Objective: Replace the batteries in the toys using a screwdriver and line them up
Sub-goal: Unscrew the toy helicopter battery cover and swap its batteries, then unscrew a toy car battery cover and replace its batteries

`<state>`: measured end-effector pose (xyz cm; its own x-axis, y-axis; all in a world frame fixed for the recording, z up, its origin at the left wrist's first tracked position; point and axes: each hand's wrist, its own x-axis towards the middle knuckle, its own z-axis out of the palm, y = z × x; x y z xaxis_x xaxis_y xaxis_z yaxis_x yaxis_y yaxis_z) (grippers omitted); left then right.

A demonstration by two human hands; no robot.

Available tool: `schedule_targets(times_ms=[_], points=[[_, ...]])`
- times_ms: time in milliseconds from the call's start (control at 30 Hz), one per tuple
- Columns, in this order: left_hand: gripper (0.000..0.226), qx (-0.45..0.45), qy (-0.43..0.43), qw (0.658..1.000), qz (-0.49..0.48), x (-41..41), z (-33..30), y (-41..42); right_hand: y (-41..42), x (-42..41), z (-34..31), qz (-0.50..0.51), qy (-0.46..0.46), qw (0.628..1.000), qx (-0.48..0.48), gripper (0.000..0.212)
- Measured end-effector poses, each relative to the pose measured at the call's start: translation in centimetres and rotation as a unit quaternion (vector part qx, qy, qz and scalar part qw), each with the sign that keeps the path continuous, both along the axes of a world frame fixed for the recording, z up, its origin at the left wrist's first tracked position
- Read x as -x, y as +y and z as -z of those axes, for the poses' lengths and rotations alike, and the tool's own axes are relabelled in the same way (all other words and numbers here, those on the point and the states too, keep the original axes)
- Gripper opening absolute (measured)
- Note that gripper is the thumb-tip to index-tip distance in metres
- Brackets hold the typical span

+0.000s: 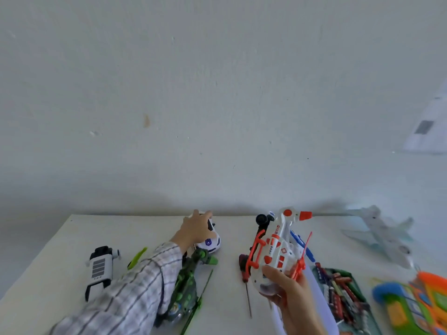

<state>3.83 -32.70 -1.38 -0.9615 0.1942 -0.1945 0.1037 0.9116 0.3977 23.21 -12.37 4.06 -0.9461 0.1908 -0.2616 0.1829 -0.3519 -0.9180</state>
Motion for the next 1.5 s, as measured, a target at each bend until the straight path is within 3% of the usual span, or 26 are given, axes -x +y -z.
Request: schedule_targets(times_ms=[133,300,467,533,633,767,833,900,967,1033,1133,1200,1367,1433,1500], points=[[0.042,0.045,-0.006,0.999,-0.016,-3.0,0.1,-0.9,-0.3,0.5,-0.4,0.022,0.008,0.996,-0.089,0.034],[0.054,0.056,0.009,0.997,-0.052,-6.6,1.0,-2.2,-2.4,6.4,0.8,-0.053,-0.014,0.963,-0.265,0.050],[0.053,0.053,0.020,0.997,-0.043,-9.5,1.2,-2.6,-6.1,13.7,2.3,-0.124,-0.047,0.865,-0.483,0.037],[0.052,0.080,0.021,0.996,-0.037,-10.5,1.3,-2.7,-7.3,15.1,2.4,-0.151,-0.073,0.831,-0.530,0.032],[0.054,0.096,0.021,0.995,-0.011,-11.6,1.3,-3.0,-8.6,15.8,2.5,-0.168,-0.092,0.807,-0.559,0.029],[0.060,0.102,0.014,0.994,0.027,-12.2,0.9,-4.3,-9.0,16.0,2.8,-0.159,-0.094,0.800,-0.571,0.023],[0.067,0.096,0.017,0.995,0.029,-12.4,0.7,-5.0,-8.7,16.0,2.9,-0.175,-0.090,0.805,-0.559,0.031],[0.069,0.077,0.053,0.996,0.000,-12.8,0.4,-6.0,-8.4,15.4,3.1,-0.183,-0.081,0.807,-0.555,0.052],[0.068,0.103,0.121,0.987,-0.034,-13.5,0.0,-7.5,-8.3,13.4,3.2,-0.138,-0.029,0.796,-0.588,0.073],[0.068,0.149,0.153,0.974,-0.072,-14.2,-0.1,-9.5,-8.5,9.9,3.6,-0.095,0.086,0.819,-0.559,0.063],[0.075,0.214,0.100,0.966,-0.109,-15.0,0.6,-11.8,-8.8,4.7,5.3,-0.190,0.152,0.847,-0.473,0.059],[0.075,0.216,0.047,0.970,-0.099,-15.6,1.2,-12.5,-9.1,2.8,7.4,-0.267,0.141,0.819,-0.488,0.076],[0.065,0.159,0.014,0.984,-0.084,-17.2,1.4,-12.7,-9.3,2.4,10.2,-0.318,0.145,0.772,-0.531,0.104],[0.061,0.147,0.006,0.985,-0.089,-17.9,1.4,-12.9,-9.3,2.0,10.5,-0.335,0.148,0.763,-0.533,0.100],[0.055,0.136,0.002,0.987,-0.090,-18.8,1.3,-13.2,-9.6,1.2,11.0,-0.333,0.151,0.783,-0.504,0.086]])
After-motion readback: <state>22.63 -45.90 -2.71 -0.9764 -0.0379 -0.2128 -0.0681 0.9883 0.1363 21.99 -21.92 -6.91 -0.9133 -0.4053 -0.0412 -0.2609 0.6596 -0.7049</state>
